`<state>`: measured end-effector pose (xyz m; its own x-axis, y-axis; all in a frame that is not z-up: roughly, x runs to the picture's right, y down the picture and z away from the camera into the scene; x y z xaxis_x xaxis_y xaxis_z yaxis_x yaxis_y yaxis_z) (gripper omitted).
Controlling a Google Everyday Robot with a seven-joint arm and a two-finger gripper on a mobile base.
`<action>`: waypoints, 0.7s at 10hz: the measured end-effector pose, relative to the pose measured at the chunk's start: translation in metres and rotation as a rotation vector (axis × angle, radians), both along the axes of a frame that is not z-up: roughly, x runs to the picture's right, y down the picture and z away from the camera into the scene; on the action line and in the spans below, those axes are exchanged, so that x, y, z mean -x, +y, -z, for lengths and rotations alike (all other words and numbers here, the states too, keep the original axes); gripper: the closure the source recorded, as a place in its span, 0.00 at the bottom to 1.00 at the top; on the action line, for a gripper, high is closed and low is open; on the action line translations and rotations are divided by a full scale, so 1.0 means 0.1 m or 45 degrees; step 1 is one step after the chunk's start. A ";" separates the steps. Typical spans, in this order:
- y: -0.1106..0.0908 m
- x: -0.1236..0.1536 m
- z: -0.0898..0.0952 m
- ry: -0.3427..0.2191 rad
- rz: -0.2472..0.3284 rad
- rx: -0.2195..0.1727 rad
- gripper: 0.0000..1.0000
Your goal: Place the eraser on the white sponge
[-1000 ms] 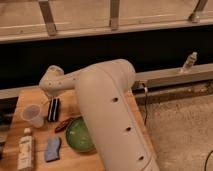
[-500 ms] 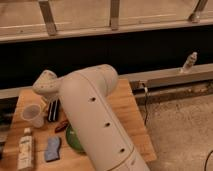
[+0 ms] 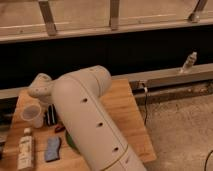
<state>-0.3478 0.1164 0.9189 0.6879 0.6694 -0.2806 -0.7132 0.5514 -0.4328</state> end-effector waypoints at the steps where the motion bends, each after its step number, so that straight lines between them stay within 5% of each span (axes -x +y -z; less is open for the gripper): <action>1: -0.03 -0.04 0.06 0.009 0.015 -0.018 0.92; 5: -0.42 -0.14 0.42 -0.022 -0.012 -0.084 1.00; 7: -0.59 -0.30 0.41 -0.016 -0.029 -0.105 1.00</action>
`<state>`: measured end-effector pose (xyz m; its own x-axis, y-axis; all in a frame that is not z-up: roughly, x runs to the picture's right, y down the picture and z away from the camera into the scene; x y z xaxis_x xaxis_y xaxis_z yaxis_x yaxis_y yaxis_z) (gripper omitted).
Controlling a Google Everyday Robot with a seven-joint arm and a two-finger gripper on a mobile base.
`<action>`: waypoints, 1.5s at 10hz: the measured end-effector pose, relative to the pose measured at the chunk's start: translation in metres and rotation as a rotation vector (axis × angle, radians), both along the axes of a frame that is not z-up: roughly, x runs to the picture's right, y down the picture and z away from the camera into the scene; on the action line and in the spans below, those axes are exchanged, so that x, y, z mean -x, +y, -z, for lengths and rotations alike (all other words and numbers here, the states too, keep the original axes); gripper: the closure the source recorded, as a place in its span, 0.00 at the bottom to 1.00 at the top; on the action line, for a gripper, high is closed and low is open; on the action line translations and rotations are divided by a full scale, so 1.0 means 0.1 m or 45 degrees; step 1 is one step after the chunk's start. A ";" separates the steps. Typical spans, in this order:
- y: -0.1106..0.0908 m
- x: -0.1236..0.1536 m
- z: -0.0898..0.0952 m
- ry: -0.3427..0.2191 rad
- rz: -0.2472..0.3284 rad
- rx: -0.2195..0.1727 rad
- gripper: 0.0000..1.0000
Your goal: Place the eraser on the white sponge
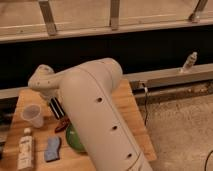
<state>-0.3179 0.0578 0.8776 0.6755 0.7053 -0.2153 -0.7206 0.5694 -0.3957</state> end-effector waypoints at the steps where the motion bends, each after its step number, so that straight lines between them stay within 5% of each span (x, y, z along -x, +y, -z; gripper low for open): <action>1: -0.07 -0.12 0.03 0.014 -0.003 -0.011 1.00; 3: -0.08 -0.41 0.09 0.063 -0.017 -0.009 1.00; 6: 0.06 -0.91 0.27 0.098 -0.044 0.065 1.00; 9: 0.19 -1.36 0.70 0.071 -0.074 0.159 1.00; 12: 0.27 -1.29 1.19 -0.017 -0.071 0.215 1.00; 15: 0.58 -0.98 1.45 -0.124 -0.049 0.293 1.00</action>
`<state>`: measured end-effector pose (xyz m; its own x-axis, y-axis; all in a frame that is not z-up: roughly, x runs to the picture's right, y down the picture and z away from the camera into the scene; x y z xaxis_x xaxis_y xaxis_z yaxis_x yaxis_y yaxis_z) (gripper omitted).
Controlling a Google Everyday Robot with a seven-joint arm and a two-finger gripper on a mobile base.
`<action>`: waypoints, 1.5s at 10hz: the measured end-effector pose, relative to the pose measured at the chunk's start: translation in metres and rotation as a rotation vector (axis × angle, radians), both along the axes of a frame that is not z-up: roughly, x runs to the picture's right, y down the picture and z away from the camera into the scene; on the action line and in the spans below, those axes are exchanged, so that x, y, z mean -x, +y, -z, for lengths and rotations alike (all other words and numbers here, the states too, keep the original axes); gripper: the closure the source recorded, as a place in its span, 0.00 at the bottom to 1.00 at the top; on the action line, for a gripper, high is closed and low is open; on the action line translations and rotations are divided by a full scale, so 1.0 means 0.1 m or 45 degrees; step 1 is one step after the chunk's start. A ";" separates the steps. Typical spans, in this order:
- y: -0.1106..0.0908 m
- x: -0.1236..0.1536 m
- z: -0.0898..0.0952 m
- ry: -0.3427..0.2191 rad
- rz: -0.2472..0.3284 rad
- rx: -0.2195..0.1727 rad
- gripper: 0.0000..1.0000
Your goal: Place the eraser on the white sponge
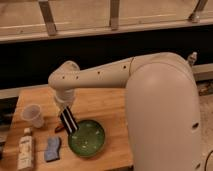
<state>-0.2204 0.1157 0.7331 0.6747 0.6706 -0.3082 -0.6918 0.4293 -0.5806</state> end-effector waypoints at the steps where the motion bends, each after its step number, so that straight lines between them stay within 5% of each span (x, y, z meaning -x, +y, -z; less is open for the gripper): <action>1: 0.16 0.10 0.06 -0.035 0.004 0.042 1.00; 5: 0.69 0.40 0.26 -0.182 -0.020 0.178 1.00; 11: 0.69 0.41 0.27 -0.185 -0.011 0.176 1.00; 15: 0.69 0.85 0.44 -0.104 0.124 0.118 1.00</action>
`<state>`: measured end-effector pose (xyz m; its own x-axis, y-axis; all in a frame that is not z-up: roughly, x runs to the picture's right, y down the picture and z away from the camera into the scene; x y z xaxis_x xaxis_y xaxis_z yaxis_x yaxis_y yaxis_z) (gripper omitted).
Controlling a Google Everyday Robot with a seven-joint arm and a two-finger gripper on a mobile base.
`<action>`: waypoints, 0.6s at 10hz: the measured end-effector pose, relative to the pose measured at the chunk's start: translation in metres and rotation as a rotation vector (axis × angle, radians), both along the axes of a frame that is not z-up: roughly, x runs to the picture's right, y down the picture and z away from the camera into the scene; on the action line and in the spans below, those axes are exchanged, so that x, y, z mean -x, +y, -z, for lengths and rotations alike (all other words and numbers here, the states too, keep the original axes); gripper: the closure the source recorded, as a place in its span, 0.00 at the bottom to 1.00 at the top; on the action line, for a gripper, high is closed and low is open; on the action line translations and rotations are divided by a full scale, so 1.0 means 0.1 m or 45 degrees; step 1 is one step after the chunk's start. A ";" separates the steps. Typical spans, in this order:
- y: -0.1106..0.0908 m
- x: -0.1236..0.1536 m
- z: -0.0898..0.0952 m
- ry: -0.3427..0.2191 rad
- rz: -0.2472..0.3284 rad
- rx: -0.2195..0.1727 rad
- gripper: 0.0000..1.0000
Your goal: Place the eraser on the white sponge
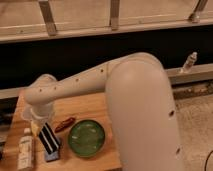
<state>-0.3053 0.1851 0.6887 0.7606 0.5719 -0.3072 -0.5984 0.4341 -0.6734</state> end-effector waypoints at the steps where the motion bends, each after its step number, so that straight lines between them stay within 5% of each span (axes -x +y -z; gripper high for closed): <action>1: -0.01 0.00 0.00 0.034 0.025 -0.012 1.00; 4: 0.05 0.02 -0.08 0.200 0.124 -0.076 1.00; 6: 0.12 0.02 -0.18 0.225 0.117 -0.105 1.00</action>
<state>-0.3076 0.1971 0.7066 0.7492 0.5316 -0.3951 -0.6593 0.5415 -0.5216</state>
